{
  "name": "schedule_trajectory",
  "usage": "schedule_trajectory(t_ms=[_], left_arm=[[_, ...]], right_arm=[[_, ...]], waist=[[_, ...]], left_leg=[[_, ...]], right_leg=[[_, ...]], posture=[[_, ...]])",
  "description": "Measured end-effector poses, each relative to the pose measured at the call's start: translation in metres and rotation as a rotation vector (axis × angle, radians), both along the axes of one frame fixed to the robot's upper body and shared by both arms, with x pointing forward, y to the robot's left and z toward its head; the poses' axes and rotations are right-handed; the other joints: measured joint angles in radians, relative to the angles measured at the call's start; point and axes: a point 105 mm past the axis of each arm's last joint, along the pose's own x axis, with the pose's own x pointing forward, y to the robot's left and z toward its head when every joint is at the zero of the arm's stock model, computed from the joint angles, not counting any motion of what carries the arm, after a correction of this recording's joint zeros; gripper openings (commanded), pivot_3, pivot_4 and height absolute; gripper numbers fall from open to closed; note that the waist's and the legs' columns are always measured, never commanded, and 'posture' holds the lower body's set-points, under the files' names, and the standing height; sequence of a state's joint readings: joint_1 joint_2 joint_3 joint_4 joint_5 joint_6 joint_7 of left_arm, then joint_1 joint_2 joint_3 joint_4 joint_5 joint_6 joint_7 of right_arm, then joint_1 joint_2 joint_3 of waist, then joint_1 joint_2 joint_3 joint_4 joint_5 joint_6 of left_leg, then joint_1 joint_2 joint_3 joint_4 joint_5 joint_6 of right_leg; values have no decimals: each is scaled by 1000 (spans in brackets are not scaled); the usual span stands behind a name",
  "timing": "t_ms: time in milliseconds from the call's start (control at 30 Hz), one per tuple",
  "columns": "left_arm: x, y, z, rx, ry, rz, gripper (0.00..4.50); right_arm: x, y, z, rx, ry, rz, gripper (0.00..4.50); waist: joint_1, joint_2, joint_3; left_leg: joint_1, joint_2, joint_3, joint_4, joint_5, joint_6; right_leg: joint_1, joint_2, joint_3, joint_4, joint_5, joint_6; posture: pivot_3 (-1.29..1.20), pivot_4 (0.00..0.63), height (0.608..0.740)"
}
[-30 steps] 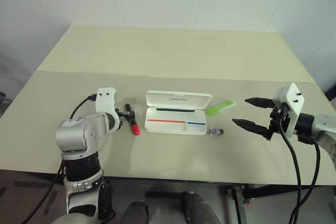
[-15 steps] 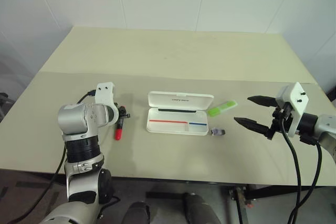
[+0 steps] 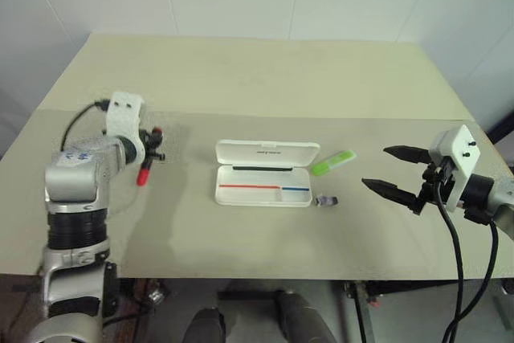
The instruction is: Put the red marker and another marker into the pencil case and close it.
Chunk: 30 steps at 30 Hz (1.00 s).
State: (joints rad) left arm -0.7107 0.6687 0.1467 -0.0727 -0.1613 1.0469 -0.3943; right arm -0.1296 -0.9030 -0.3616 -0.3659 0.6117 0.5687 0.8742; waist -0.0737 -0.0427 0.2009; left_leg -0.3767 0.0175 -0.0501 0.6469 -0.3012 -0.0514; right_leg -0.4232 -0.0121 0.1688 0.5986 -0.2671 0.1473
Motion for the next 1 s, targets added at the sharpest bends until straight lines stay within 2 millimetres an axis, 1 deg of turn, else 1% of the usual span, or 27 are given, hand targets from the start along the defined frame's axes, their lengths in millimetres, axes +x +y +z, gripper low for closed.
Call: schedule_trajectory(t_ms=[67,100,133,167,233,267,367,467,533,667,733,833,900,1000], left_arm=[[1,-10,16,54,-75,-99,618],[1,-19,26,101,-126,-183,618],[0,-26,31,124,-152,-237,618],[-1,-35,39,159,-185,-314,618],[-3,-47,47,196,-220,-414,618],[-5,-54,50,216,-235,-476,618],[-15,-80,56,264,-271,-665,618],[-22,-96,59,289,-291,-780,618],[-28,-113,60,298,-306,-880,618],[-46,-141,51,305,-286,-1073,618],[-60,-158,46,315,-276,-1186,618],[-77,-182,35,317,-256,-1324,618],[-81,-193,23,318,-205,-1370,618],[-80,-202,8,345,-156,-1388,618]], right_arm=[[-2,1,5,25,-19,8,4500],[-6,4,8,40,-32,25,4500],[-8,5,10,49,-36,37,4500],[-12,9,11,62,-39,60,4500],[-20,14,15,76,-51,101,4500],[-26,16,15,80,-47,121,4500],[-39,21,9,83,-15,171,4500],[-45,22,3,74,13,189,4500],[-45,21,1,67,12,183,4500],[-45,20,1,53,2,176,4500],[-45,20,-2,46,10,165,4500],[-45,16,-7,38,25,137,4500],[-45,15,-8,35,24,123,4500],[-48,10,-8,27,22,95,4500]], waist=[[16,0,0],[25,0,0],[31,1,0],[42,0,0],[50,0,0],[55,0,0],[65,0,0],[68,0,0],[68,0,0],[64,0,0],[56,0,0],[46,0,0],[45,0,0],[41,0,0]], left_leg=[[-13,1,1,1,2,-4],[-19,1,2,2,4,-7],[-20,1,3,2,4,-7],[-21,1,3,2,4,-7],[-21,0,3,2,2,-4],[-20,0,3,3,1,-1],[-20,-1,3,7,0,1],[-19,-1,3,11,0,2],[-19,-1,3,15,0,2],[-11,-1,4,17,0,3],[-8,0,3,17,0,4],[-7,-1,3,18,0,4],[-7,-1,3,19,0,5],[-7,-1,4,18,0,5]], right_leg=[[-16,-1,-2,9,-1,-1],[-25,-2,-4,12,-1,-2],[-27,-2,-5,13,-1,-3],[-27,-3,-8,12,-2,-4],[-26,-3,-9,12,-2,-4],[-25,-3,-10,11,-2,-4],[-22,-4,-10,8,-2,-4],[-21,-3,-10,11,-2,-3],[-20,-2,-9,15,-1,-3],[-12,0,-8,15,-1,-3],[-7,0,-8,13,-1,-3],[-5,0,-7,12,0,-1],[-5,0,-6,12,0,-1],[-5,1,-6,13,0,-1]], posture=[[0,150,740],[0,150,740],[0,150,740],[0,150,740],[0,150,740],[0,150,740],[0,150,740],[0,150,740],[0,150,740],[0,150,740],[0,150,740],[0,150,740],[0,150,740],[0,150,740]])
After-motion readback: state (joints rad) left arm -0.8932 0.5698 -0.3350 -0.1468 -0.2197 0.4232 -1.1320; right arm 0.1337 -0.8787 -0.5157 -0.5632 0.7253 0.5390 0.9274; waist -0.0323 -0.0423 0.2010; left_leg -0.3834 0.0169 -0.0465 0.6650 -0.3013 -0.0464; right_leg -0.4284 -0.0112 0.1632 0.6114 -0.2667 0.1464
